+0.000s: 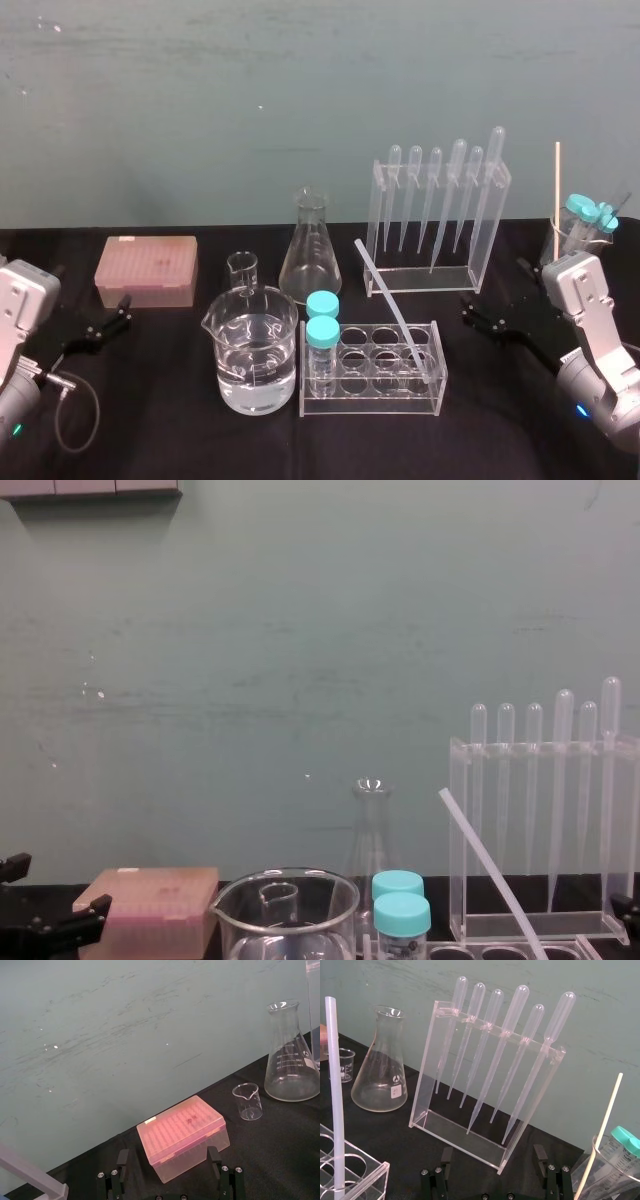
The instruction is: Pick up the stirring rod with one hand, then place it down.
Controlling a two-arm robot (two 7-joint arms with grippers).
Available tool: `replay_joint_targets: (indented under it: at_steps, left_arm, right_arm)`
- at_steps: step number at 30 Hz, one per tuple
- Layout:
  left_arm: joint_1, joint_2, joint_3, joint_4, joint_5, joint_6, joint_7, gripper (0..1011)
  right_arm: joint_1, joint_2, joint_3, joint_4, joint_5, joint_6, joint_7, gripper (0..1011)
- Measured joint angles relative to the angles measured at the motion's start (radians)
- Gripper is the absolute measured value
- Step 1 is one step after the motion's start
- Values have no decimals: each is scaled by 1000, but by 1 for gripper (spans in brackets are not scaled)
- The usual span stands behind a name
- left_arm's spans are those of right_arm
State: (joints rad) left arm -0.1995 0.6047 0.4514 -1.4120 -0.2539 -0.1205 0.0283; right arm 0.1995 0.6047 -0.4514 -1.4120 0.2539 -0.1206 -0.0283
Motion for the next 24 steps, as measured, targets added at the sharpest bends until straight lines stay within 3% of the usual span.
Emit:
replay_joint_targets:
  at_steps: [24]
  left_arm:
    - [0, 0, 0, 0, 0, 0, 0, 1000]
  right_arm:
    - [0, 0, 0, 0, 0, 0, 0, 1003]
